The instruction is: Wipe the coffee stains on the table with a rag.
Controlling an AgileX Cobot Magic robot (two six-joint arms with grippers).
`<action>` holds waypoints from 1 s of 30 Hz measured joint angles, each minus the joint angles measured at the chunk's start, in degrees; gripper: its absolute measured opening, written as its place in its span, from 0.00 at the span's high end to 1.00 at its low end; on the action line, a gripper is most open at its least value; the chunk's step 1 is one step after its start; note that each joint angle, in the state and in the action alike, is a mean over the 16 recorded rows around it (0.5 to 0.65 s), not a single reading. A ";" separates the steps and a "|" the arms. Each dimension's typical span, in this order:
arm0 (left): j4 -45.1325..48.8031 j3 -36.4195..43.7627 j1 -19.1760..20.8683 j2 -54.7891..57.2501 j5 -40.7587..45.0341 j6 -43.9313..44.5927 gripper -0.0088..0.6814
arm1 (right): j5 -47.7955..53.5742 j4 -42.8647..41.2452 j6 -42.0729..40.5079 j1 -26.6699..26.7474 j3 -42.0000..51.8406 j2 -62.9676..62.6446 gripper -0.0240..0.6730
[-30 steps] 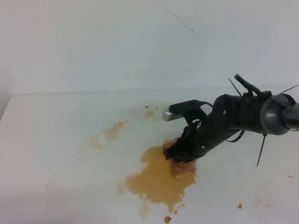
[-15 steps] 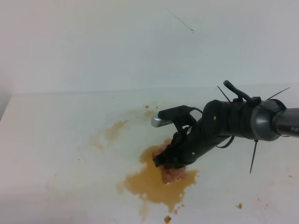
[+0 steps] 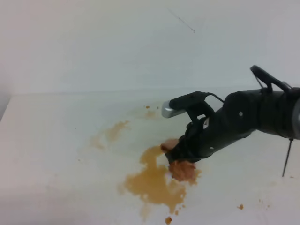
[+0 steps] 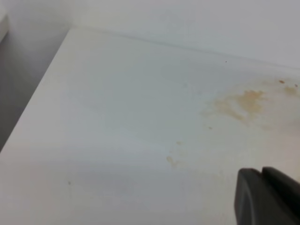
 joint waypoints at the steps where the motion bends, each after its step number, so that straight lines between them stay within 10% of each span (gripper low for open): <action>1: 0.00 0.00 0.00 0.00 0.00 0.00 0.99 | -0.38 -0.65 0.36 -0.10 0.91 -1.24 0.97; 16: 0.02 0.00 0.00 0.00 0.00 0.00 0.99 | -7.15 -4.95 2.54 -6.34 16.08 -10.69 0.97; 30: 0.02 -0.14 0.00 0.00 0.06 0.00 0.99 | -1.41 1.42 -3.56 -7.56 9.81 0.65 0.97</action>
